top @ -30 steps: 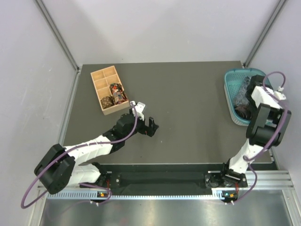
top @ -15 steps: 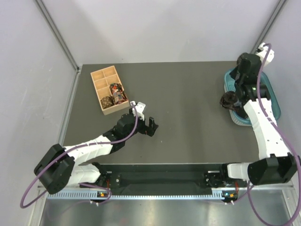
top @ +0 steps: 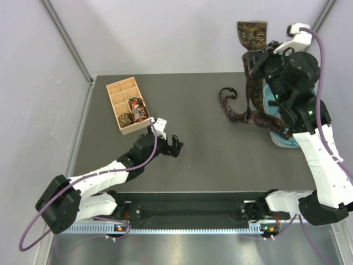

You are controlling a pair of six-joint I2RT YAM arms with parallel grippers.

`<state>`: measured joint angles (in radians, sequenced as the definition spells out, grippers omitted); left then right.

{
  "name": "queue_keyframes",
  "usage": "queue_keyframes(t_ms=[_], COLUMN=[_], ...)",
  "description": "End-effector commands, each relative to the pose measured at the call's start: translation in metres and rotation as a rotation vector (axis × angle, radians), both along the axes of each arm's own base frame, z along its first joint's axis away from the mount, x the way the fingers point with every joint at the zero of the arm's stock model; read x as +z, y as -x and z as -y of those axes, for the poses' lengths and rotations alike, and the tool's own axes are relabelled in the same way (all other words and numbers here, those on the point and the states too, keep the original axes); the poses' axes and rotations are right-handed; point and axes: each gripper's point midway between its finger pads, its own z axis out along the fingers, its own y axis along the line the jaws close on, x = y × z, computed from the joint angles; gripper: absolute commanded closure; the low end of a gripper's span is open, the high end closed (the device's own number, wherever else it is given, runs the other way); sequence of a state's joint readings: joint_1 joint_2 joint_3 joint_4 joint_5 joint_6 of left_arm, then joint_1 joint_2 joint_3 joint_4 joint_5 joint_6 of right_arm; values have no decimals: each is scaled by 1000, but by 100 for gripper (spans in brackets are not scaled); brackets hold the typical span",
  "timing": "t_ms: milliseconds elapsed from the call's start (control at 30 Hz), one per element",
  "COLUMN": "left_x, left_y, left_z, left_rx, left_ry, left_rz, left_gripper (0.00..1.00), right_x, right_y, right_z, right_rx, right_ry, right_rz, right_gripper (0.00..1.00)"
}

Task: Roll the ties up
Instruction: Move the tie to the center of the board

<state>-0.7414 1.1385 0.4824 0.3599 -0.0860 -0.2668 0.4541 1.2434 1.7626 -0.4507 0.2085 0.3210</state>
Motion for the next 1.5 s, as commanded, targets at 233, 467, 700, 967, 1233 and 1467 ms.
queue_keyframes(t_ms=[233,467,700,967,1233,1467], left_x=[15,16,16,16,15,17], left_y=[0,0,-1,0,0,2], left_z=[4,6,4,5,4,4], left_rx=[-9,-19,-9,-10,-3,-9], left_ry=[38,38,36,32,23,28], left_rz=[35,36,38,35,39,40], left_gripper=[1,1,1,1,1,1], right_x=[-63,-91,-150,-268,-347,-364], right_y=[-31,-53,-5,35,63,38], right_z=[235,261,236,121,93,117], right_rx=[-691,-744,-770,-456,-555,-746], right_ry=[-197,-133,-139,-121,-406,-343], right_rz=[-123,-330,-405,-643,-634,-598], right_gripper=[100,0,0,0,0,0])
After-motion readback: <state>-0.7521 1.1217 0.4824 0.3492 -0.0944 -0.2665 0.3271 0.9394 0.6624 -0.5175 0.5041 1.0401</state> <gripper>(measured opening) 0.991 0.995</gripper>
